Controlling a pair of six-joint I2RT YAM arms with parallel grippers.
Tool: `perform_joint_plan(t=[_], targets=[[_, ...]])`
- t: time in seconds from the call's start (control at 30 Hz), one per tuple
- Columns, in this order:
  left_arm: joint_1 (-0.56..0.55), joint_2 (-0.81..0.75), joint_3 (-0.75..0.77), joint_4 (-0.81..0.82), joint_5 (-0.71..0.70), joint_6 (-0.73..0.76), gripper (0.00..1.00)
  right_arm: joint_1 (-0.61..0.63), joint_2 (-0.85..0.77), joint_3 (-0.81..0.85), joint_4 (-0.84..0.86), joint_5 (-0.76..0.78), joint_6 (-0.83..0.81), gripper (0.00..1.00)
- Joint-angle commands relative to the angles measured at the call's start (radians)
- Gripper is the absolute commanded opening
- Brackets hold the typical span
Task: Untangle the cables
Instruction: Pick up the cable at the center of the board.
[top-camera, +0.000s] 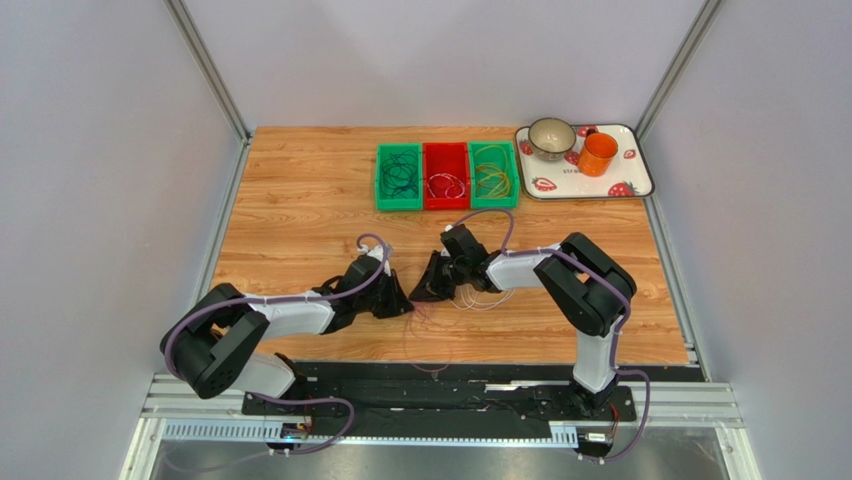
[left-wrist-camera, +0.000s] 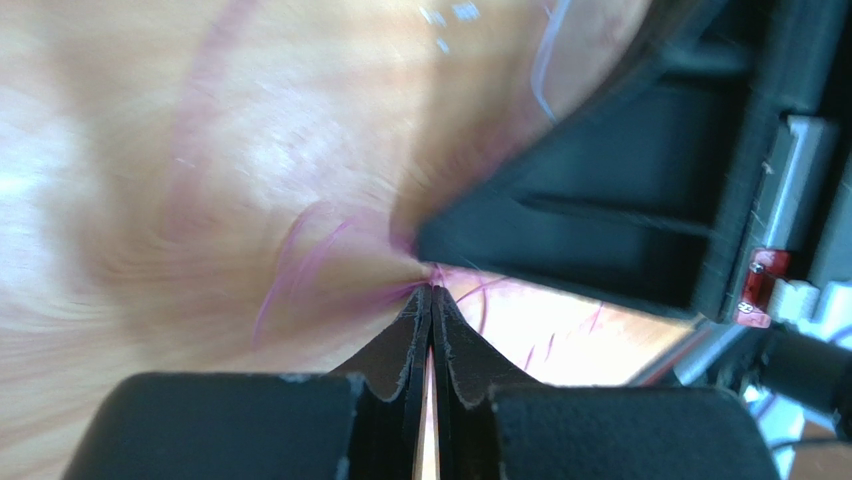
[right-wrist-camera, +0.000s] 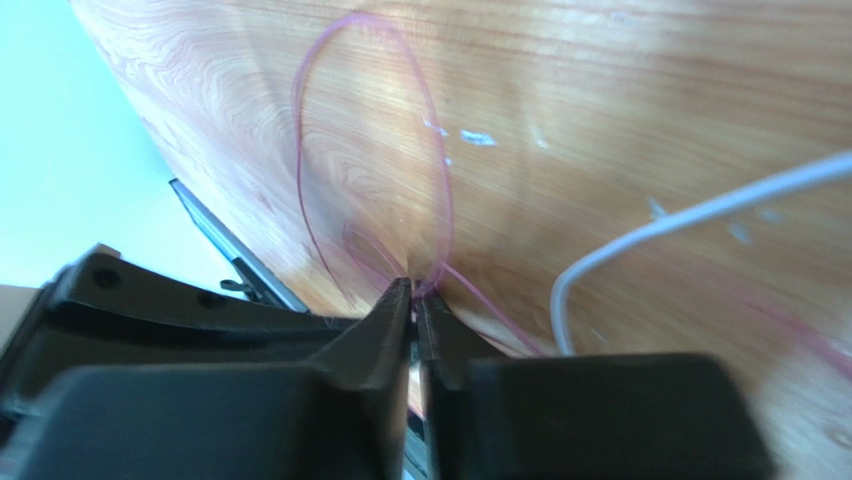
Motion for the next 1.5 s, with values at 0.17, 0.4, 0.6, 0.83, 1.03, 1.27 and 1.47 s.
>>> perform_joint_plan(t=[0.17, 0.4, 0.6, 0.83, 1.03, 1.27, 1.47], targets=[[-0.015, -0.018, -0.020, -0.081, 0.037, 0.013, 0.09, 0.033, 0.063, -0.002, -0.055, 0.136, -0.034, 0.00], [-0.014, -0.151, 0.043, -0.302, -0.076, 0.078, 0.09, 0.042, -0.089, -0.008, -0.100, 0.177, -0.075, 0.00], [-0.014, -0.338, 0.112, -0.529, -0.202, 0.151, 0.28, 0.059, -0.256, 0.028, -0.250, 0.228, -0.165, 0.00], [-0.014, -0.421, 0.071, -0.575, -0.256, 0.164, 0.65, 0.094, -0.267, 0.085, -0.420, 0.278, -0.300, 0.65], [-0.014, -0.349, 0.017, -0.459, -0.218, 0.134, 0.66, 0.117, -0.235, 0.085, -0.449, 0.310, -0.333, 0.68], [-0.014, -0.291, 0.034, -0.417, -0.213, 0.131, 0.66, 0.146, -0.137, 0.172, -0.598, 0.501, -0.304, 0.68], [-0.015, -0.335, 0.041, -0.461, -0.213, 0.131, 0.65, 0.212, -0.033, 0.316, -0.736, 0.636, -0.278, 0.67]])
